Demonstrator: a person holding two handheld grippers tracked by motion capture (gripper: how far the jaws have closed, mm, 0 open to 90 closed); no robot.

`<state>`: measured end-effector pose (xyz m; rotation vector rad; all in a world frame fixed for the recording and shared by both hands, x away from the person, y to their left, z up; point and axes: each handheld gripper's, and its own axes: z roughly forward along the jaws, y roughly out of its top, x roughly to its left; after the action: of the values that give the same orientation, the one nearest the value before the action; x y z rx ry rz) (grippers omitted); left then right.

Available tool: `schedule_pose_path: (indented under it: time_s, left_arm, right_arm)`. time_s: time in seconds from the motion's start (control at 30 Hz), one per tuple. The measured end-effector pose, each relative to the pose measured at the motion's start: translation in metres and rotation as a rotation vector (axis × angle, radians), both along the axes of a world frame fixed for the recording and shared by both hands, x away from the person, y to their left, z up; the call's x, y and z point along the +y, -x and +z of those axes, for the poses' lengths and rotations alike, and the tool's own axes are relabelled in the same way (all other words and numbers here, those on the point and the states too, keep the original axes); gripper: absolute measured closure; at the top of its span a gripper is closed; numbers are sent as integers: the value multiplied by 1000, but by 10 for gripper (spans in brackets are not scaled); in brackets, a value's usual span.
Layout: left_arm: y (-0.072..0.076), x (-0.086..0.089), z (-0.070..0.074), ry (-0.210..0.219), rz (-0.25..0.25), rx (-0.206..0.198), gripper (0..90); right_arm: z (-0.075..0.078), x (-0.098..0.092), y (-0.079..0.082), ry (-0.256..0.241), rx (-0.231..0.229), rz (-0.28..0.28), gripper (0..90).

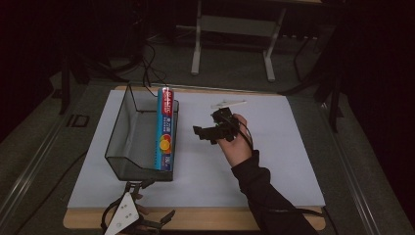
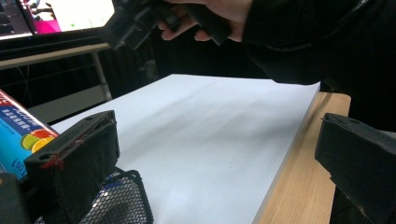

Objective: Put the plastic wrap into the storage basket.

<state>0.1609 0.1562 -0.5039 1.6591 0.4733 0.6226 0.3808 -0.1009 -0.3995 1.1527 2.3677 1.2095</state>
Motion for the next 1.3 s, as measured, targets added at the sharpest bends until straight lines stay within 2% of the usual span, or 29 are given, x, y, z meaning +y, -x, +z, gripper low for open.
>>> schedule_pose_path:
  time_s: [0.13, 0.37, 0.43, 0.5, 0.63, 0.8, 0.97, 1.3]
  left_arm:
    - [-1, 0, 0, -4, 0, 2, 4]
    - [-1, -2, -1, -3, -5, -1, 4]
    - [-1, -2, -1, -4, -8, 1, 4]
    - [-1, -3, -1, -7, -8, 1, 4]
    - [-1, -3, -1, -7, -8, 2, 4]
    - [-1, -4, -2, -15, -13, 2, 4]
    - [-1, -4, -2, -18, -13, 1, 4]
    - [-1, -4, -2, -20, -14, -1, 4]
  right_arm:
    - [-3, -22, 11, -7, -14, 5, 141]
    - [-10, -44, 24, 1, -35, -2, 142]
    - [-15, -51, 29, -15, -38, 1, 142]
    - [-19, -57, 33, -1, -55, 4, 142]
    - [-29, -72, 41, -4, -35, 8, 142]
    - [-39, -89, 49, 17, -25, 4, 142]
    - [-47, -102, 57, 9, -13, 5, 142]
    - [-60, -123, 74, 35, -17, 3, 142]
